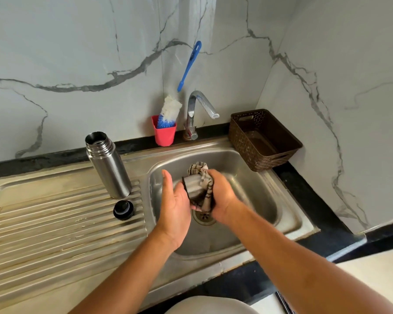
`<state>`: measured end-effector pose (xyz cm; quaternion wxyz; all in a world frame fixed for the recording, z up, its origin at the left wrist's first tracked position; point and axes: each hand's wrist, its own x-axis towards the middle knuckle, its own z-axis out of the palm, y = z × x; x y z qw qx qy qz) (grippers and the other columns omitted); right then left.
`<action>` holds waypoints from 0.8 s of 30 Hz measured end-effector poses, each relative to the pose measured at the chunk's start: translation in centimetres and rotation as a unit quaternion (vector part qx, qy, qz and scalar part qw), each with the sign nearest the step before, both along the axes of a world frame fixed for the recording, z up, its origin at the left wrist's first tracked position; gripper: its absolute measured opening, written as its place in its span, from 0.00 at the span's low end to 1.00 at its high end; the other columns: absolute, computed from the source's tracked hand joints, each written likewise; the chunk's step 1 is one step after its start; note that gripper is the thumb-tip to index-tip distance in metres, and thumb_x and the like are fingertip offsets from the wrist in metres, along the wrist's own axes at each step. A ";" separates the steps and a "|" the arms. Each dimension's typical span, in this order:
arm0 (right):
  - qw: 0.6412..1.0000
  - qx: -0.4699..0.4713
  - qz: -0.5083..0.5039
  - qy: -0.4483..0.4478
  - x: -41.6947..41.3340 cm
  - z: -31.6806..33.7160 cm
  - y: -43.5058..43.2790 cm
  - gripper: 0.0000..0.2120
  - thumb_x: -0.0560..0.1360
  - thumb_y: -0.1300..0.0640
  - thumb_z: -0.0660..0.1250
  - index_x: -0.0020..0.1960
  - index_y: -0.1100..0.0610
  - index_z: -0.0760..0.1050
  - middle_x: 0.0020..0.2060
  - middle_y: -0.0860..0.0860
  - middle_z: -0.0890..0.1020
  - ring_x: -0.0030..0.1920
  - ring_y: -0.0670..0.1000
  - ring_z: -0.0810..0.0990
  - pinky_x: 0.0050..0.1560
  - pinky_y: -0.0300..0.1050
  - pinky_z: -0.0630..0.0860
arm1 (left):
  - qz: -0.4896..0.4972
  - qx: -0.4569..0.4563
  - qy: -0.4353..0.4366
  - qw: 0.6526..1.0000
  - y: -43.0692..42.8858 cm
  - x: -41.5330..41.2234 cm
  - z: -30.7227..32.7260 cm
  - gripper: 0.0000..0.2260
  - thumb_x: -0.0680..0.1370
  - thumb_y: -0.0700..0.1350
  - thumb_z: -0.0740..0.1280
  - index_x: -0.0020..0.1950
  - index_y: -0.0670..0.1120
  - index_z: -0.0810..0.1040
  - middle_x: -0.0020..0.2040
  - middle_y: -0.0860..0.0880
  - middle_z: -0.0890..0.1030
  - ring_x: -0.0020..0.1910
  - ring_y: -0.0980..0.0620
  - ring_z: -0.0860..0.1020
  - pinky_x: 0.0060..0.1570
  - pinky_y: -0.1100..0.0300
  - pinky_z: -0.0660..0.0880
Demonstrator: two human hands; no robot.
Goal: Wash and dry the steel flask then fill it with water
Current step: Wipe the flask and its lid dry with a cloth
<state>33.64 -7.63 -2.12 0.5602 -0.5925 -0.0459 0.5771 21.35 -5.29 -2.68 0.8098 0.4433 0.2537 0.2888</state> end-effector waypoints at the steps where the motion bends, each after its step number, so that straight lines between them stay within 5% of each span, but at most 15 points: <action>1: 0.998 0.030 -0.025 -0.055 -1.3 -0.8 -0.1 0.19 0.83 0.41 0.60 0.55 0.53 0.82 0.51 0.58 0.86 0.46 0.57 0.83 0.48 0.57 0.81 | 0.006 -0.019 -0.012 1.000 0.2 0.0 0.0 0.46 0.78 0.75 0.43 0.76 0.42 0.74 0.71 0.41 0.79 0.73 0.45 0.75 0.69 0.52 0.70; 3: 0.947 0.105 0.002 -0.303 -2.7 -2.3 -1.0 0.15 0.84 0.43 0.59 0.65 0.47 0.77 0.59 0.52 0.83 0.57 0.52 0.82 0.63 0.57 0.79 | 0.015 -0.037 -0.017 0.999 0.7 -0.3 -0.4 0.44 0.79 0.75 0.44 0.76 0.44 0.74 0.72 0.41 0.78 0.74 0.45 0.74 0.77 0.47 0.64; 5: 0.811 0.147 0.116 -0.555 -2.1 -2.8 -1.5 0.18 0.83 0.47 0.60 0.72 0.45 0.73 0.64 0.47 0.77 0.63 0.48 0.77 0.65 0.47 0.75 | -0.001 -0.023 0.006 1.000 1.0 -0.8 -0.7 0.44 0.79 0.76 0.44 0.76 0.44 0.74 0.72 0.39 0.78 0.75 0.44 0.73 0.80 0.43 0.60; 7: 0.755 0.123 0.225 -0.604 -1.2 -1.6 -1.0 0.16 0.80 0.49 0.61 0.66 0.47 0.77 0.59 0.47 0.80 0.58 0.49 0.79 0.59 0.47 0.76 | -0.041 0.020 0.039 0.998 1.0 -1.4 -0.9 0.45 0.79 0.76 0.43 0.76 0.43 0.74 0.70 0.40 0.79 0.74 0.45 0.74 0.79 0.42 0.61; 8: 0.776 0.095 0.257 -0.568 -0.8 -0.5 -0.6 0.12 0.80 0.51 0.62 0.60 0.49 0.80 0.54 0.49 0.82 0.54 0.50 0.80 0.57 0.50 0.77 | -0.052 0.040 0.056 0.996 1.0 -1.5 -0.8 0.45 0.78 0.77 0.44 0.76 0.44 0.73 0.70 0.42 0.80 0.73 0.47 0.75 0.78 0.43 0.63; 11: 0.923 -0.010 0.261 -0.284 0.7 1.9 0.6 0.08 0.78 0.53 0.66 0.49 0.56 0.81 0.45 0.54 0.82 0.45 0.53 0.79 0.48 0.51 0.78 | -0.079 0.054 0.057 0.994 0.4 -1.6 -0.6 0.45 0.74 0.78 0.47 0.77 0.48 0.71 0.72 0.50 0.79 0.74 0.55 0.74 0.78 0.53 0.62; 14: 0.988 -0.040 0.136 -0.063 0.7 0.8 1.0 0.15 0.77 0.45 0.64 0.51 0.55 0.83 0.47 0.57 0.85 0.45 0.57 0.83 0.52 0.55 0.81 | -0.029 0.047 0.034 0.998 0.1 -1.5 -0.5 0.45 0.76 0.76 0.46 0.77 0.45 0.72 0.71 0.46 0.79 0.75 0.49 0.73 0.75 0.49 0.65; 16: 0.997 -0.018 0.064 0.027 -0.3 -0.6 1.3 0.19 0.79 0.43 0.60 0.54 0.54 0.82 0.50 0.57 0.86 0.50 0.58 0.84 0.60 0.59 0.79 | 0.007 0.042 0.040 0.998 0.2 -1.5 -0.4 0.42 0.78 0.74 0.46 0.75 0.46 0.74 0.70 0.48 0.81 0.73 0.52 0.75 0.74 0.51 0.68; 18: 0.996 -0.026 0.037 0.073 -1.7 -1.4 1.5 0.20 0.80 0.43 0.58 0.56 0.54 0.83 0.50 0.57 0.86 0.50 0.58 0.85 0.56 0.56 0.81 | 0.022 0.073 0.086 0.993 0.4 -1.7 -1.1 0.34 0.80 0.72 0.47 0.72 0.51 0.75 0.66 0.55 0.83 0.69 0.59 0.77 0.74 0.56 0.70; 20: 0.993 -0.052 0.050 0.089 -3.0 -1.8 1.5 0.24 0.82 0.44 0.55 0.59 0.56 0.84 0.54 0.58 0.87 0.52 0.59 0.86 0.54 0.56 0.82 | 0.004 0.116 0.161 0.980 0.6 -2.9 -2.3 0.32 0.80 0.74 0.50 0.72 0.56 0.75 0.65 0.57 0.83 0.68 0.59 0.78 0.74 0.50 0.72; 22: 0.989 -0.070 0.102 0.078 -3.6 -2.1 1.0 0.27 0.82 0.45 0.53 0.64 0.59 0.83 0.57 0.59 0.86 0.57 0.60 0.86 0.60 0.60 0.81 | -0.017 0.239 0.275 0.931 0.9 -4.4 -4.0 0.32 0.79 0.75 0.46 0.69 0.57 0.74 0.63 0.57 0.81 0.68 0.58 0.76 0.76 0.40 0.65; 24: 0.982 -0.091 0.162 0.046 -3.8 -2.1 0.2 0.25 0.82 0.46 0.56 0.63 0.60 0.83 0.57 0.60 0.86 0.57 0.60 0.86 0.59 0.62 0.82 | -0.017 0.367 0.397 0.841 1.2 -6.1 -5.2 0.29 0.80 0.71 0.42 0.62 0.55 0.72 0.59 0.58 0.79 0.64 0.57 0.75 0.77 0.39 0.58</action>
